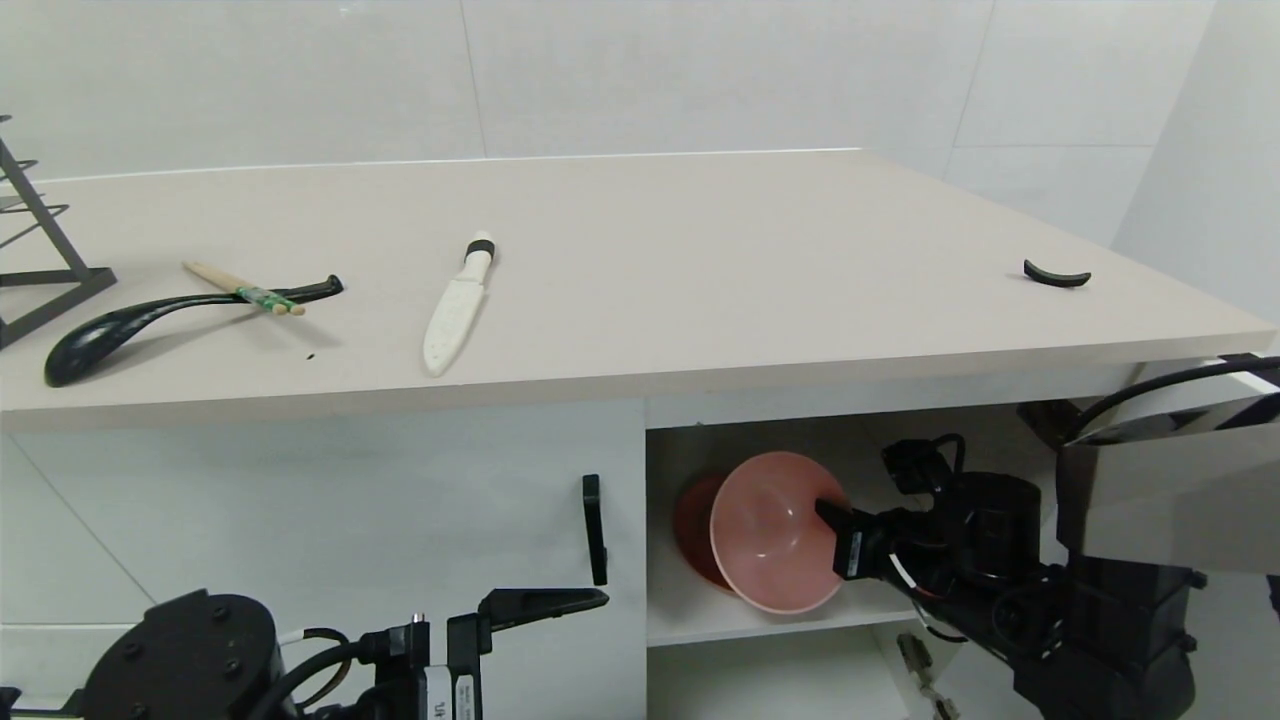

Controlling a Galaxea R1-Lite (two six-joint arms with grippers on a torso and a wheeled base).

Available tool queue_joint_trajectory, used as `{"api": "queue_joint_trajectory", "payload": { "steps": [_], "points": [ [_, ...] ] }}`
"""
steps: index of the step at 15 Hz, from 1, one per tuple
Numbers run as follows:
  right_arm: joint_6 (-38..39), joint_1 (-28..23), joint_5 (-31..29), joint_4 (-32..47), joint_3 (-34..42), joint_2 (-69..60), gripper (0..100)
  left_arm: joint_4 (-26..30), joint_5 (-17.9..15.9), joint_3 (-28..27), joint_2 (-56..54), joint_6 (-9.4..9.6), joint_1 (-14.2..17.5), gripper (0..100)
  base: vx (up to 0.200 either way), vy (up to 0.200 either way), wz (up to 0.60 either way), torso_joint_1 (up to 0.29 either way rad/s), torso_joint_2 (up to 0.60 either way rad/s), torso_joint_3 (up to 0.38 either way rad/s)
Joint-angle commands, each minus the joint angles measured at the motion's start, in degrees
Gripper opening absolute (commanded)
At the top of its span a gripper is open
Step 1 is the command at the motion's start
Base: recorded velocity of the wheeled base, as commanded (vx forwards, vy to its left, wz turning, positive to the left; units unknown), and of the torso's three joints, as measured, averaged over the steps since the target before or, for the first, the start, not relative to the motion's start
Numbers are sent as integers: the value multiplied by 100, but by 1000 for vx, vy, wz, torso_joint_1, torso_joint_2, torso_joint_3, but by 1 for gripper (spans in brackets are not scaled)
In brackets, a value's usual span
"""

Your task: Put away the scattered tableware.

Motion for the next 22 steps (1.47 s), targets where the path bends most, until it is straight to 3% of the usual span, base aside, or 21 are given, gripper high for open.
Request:
{"api": "queue_joint_trajectory", "payload": {
  "steps": [1,5,16,20,22],
  "points": [
    [-5,19,77,-8,-219,239,0,-8,8,0,57,12,-16,100,0,0,0,0,0,0],
    [-5,10,86,-8,-342,318,0,-8,-1,0,66,29,-33,100,-150,0,0,5,1,3],
    [4,-95,68,-8,-1485,968,0,-8,-1,0,163,38,63,100,0,0,0,0,0,0],
    [4,-95,59,-8,-1643,1117,0,-8,-1,0,154,20,441,100,0,0,0,0,0,0],
    [4,-113,59,27,-1766,1161,0,-8,-1,0,127,20,450,100,0,0,0,0,0,0]
  ]
}}
